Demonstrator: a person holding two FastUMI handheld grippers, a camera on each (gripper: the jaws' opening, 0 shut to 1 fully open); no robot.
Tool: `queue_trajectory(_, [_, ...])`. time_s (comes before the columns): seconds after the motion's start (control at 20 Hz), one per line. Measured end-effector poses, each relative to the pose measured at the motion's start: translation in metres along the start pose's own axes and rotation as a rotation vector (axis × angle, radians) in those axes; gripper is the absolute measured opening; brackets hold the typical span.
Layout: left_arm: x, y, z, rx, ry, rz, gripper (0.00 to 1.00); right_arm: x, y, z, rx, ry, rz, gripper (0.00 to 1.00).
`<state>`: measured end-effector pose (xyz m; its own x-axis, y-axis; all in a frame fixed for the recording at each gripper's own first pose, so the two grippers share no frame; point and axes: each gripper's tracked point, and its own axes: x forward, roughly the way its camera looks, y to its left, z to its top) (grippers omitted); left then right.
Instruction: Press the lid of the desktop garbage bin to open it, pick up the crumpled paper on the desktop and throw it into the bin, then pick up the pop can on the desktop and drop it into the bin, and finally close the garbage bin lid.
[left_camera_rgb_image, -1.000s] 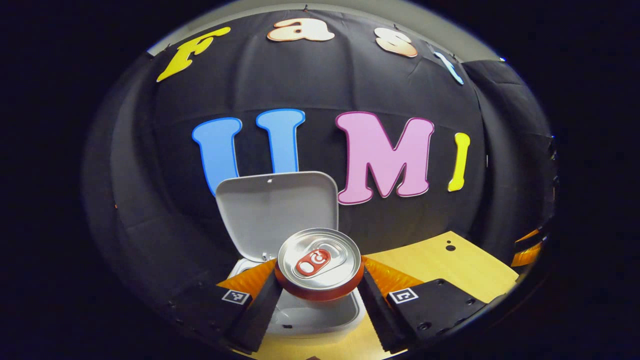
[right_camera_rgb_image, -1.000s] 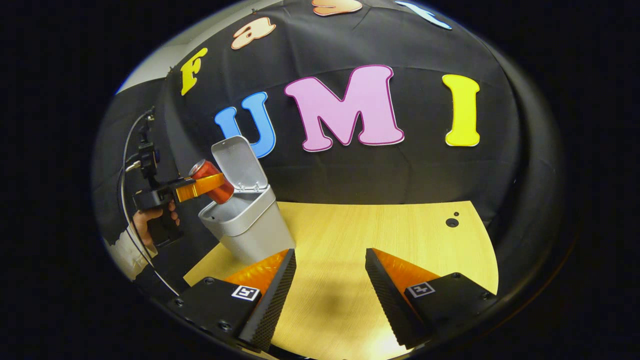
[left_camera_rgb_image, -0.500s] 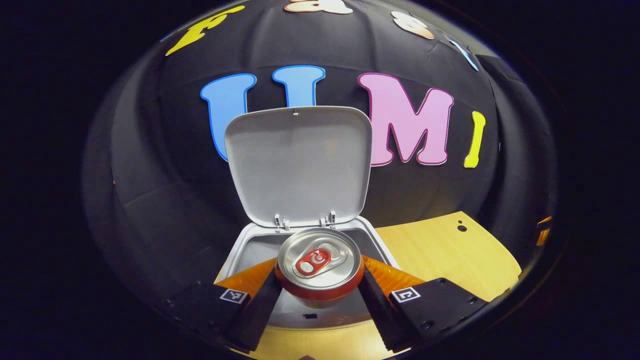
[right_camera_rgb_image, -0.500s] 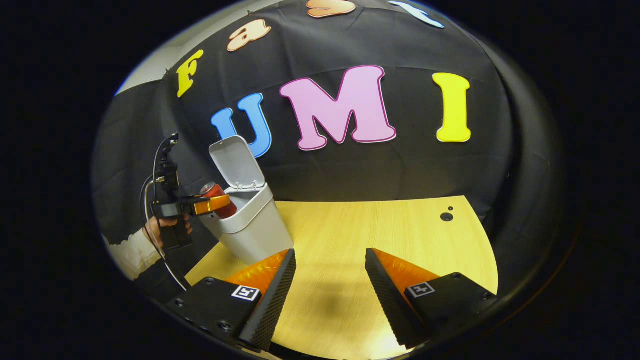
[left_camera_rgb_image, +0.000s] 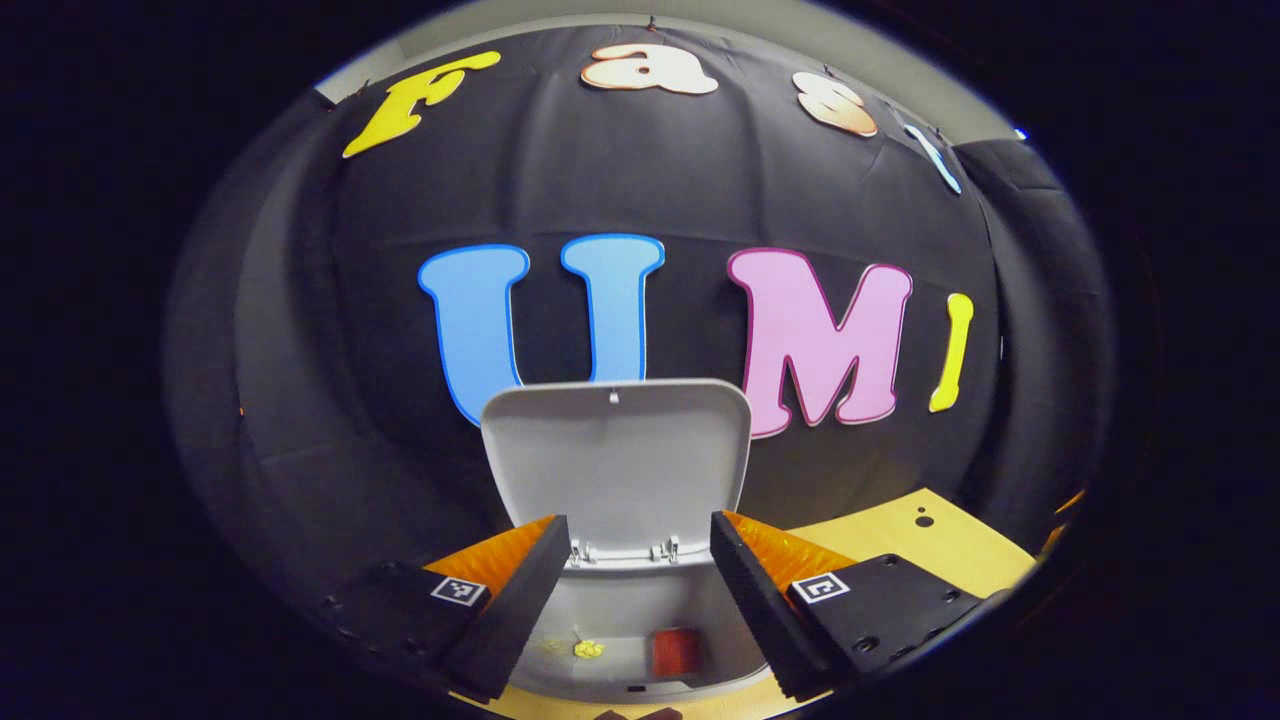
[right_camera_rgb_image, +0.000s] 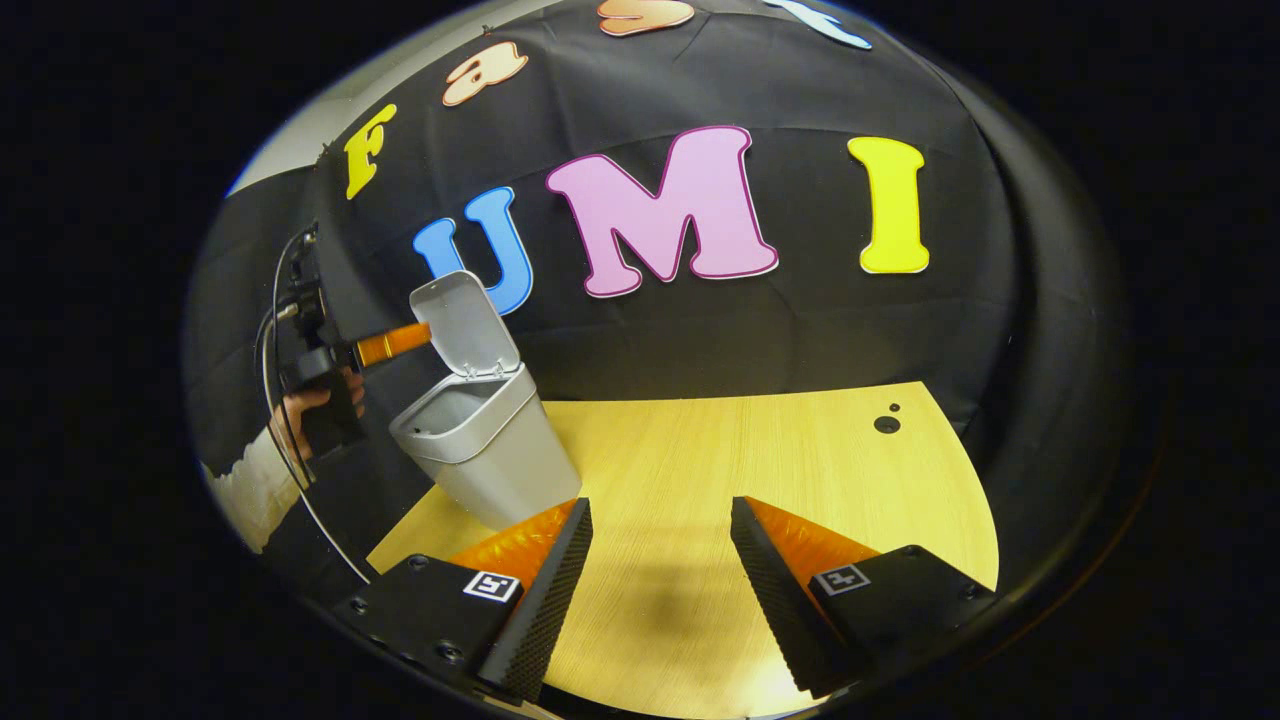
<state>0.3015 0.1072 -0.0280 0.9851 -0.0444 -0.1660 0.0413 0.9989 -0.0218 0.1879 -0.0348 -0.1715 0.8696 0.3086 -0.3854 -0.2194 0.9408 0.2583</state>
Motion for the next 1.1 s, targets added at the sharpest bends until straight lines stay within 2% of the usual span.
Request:
queue_trajectory(0.2, [0.027, 0.011, 0.058, -0.023, -0.085, -0.001, 0.94, 0.003, 0.005, -0.001, 0.000, -0.006, 0.009, 0.90])
queue_trajectory(0.4, [0.060, 0.015, 0.089, -0.011, -0.132, -0.003, 0.94, 0.007, 0.007, -0.009, 0.013, 0.002, 0.011, 0.90])
queue_trajectory(0.5, [0.078, 0.014, 0.078, 0.016, -0.097, -0.007, 0.93, 0.009, 0.008, -0.012, 0.022, 0.006, 0.013, 0.90])
queue_trajectory(0.6, [0.095, 0.022, 0.057, 0.063, -0.015, 0.009, 0.94, 0.009, 0.007, -0.014, 0.021, 0.008, 0.009, 0.90])
queue_trajectory(0.7, [0.098, 0.017, 0.051, 0.041, 0.020, -0.009, 0.95, 0.010, 0.006, -0.014, 0.023, 0.009, 0.003, 0.90])
queue_trajectory(0.95, [0.064, 0.025, 0.015, -0.014, 0.140, -0.018, 0.96, 0.017, 0.001, -0.014, 0.031, 0.010, -0.004, 0.90])
queue_trajectory(1.1, [0.028, 0.021, -0.013, 0.007, 0.189, -0.029, 0.94, 0.022, 0.004, -0.012, 0.021, 0.011, 0.001, 0.90])
